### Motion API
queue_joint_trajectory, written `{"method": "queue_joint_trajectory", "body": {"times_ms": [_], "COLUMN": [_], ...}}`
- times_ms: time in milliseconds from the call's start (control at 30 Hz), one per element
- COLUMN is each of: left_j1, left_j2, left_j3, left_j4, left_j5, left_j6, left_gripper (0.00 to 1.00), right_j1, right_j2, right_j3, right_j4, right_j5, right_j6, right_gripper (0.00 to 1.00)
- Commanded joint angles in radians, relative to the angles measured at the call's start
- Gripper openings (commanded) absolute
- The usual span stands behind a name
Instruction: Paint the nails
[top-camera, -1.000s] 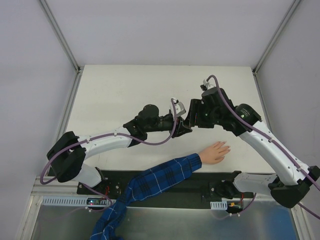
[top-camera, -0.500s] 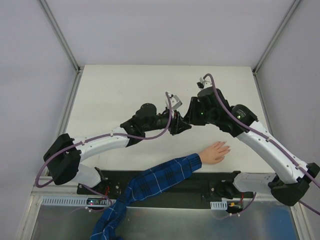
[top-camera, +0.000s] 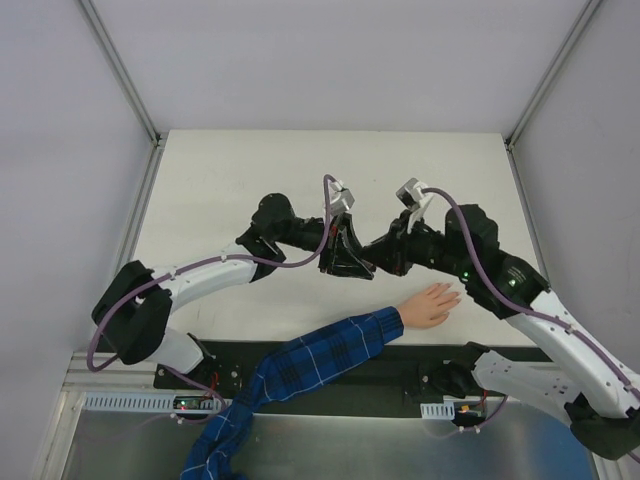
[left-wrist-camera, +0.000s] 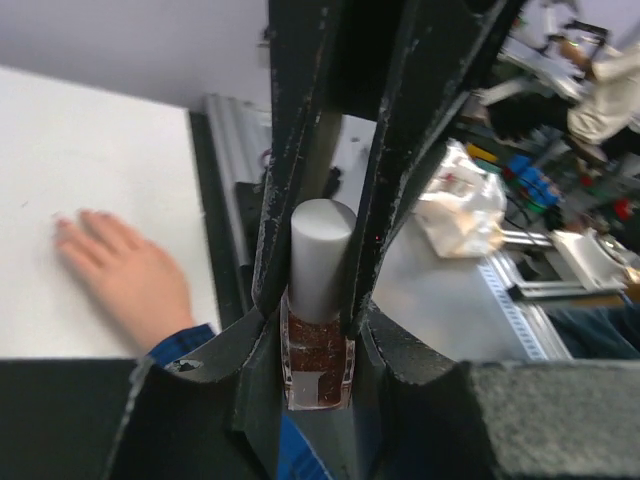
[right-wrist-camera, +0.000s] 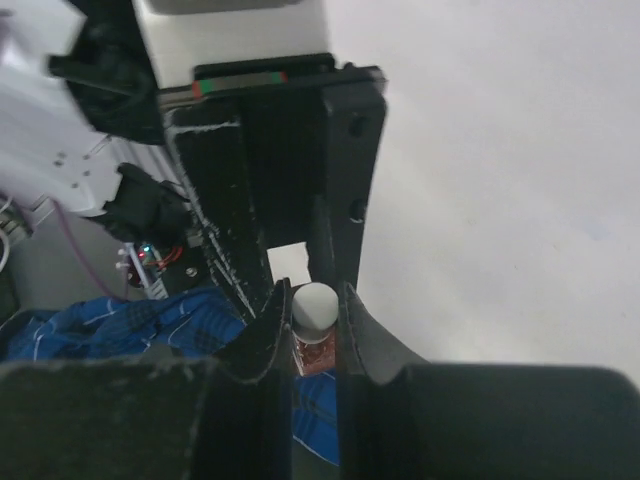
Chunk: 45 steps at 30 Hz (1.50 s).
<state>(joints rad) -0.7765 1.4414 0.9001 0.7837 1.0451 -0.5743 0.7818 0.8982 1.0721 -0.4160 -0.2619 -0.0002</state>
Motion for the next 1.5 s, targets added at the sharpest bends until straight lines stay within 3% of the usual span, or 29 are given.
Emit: {"method": "queue_joint_trajectory", "body": {"times_ms": [0,33,100,133,167,233,300,333,433,700,1167,1267,1300,1333,1400,1433,1467], "left_j1": [0.049,0.049,0.046,0.045,0.039,0.02,-0.018,-0.029,-0.055,-0.112,-0.142,-0.141,-0.138,-0.132,-0.084,-0.069,-0.057], "left_j2": [0.013,0.002,-0.045,-0.064,-0.084,-0.142,-0.189,-0.199,-0.22,-0.223,-0.216,-0.22,-0.223,-0.229,-0.223,-0.205,-0.193], "left_j3": [0.022,0.022,0.02,0.025,0.034,0.069,0.089,0.094,0.099,0.125,0.148,0.157,0.161,0.171,0.186,0.187,0.184], "left_j4": [0.499,0.408,0.286,0.211,0.02,-0.148,-0.303,-0.334,-0.368,-0.439,-0.497,-0.497,-0.498,-0.497,-0.431,-0.375,-0.307], "left_j5": [0.222,0.207,0.126,0.095,0.051,-0.113,-0.215,-0.315,-0.44,-0.631,-0.671,-0.611,-0.587,-0.474,-0.258,-0.027,0.08], "left_j6": [-0.348,-0.287,-0.196,-0.082,-0.015,0.174,0.264,0.308,0.318,0.335,0.346,0.349,0.361,0.366,0.316,0.268,0.21], "left_gripper": [0.0,0.0,0.0,0.0,0.0,0.0,0.0,0.0,0.0,0.0,0.0,0.0,0.0,0.0,0.0,0.0,0.0], "right_j1": [0.005,0.005,0.007,0.007,0.007,0.01,0.014,0.017,0.043,0.125,0.175,0.177,0.175,0.172,0.16,0.14,0.129], "right_j2": [-0.015,-0.009,-0.008,-0.007,-0.004,-0.004,-0.012,-0.013,-0.007,0.074,0.206,0.176,0.163,0.144,0.076,0.055,0.035], "right_j3": [-0.023,-0.012,0.023,0.037,0.057,0.107,0.141,0.149,0.186,0.276,0.31,0.275,0.247,0.23,0.186,0.139,0.111], "right_j4": [0.008,0.002,-0.013,-0.042,-0.061,-0.127,-0.18,-0.19,-0.221,-0.247,-0.184,-0.156,-0.149,-0.138,-0.077,-0.052,-0.003], "right_j5": [-0.257,-0.22,-0.127,-0.047,-0.005,0.131,0.25,0.289,0.369,0.533,0.526,0.483,0.468,0.442,0.191,0.055,-0.187], "right_j6": [-0.127,-0.107,-0.007,0.027,0.066,0.181,0.28,0.305,0.354,0.373,0.333,0.295,0.252,0.215,0.108,0.007,-0.041], "right_gripper": [0.0,0.03,0.22,0.4,0.5,0.64,0.68,0.69,0.7,0.66,0.45,0.16,0.0,0.0,0.01,0.0,0.01]}}
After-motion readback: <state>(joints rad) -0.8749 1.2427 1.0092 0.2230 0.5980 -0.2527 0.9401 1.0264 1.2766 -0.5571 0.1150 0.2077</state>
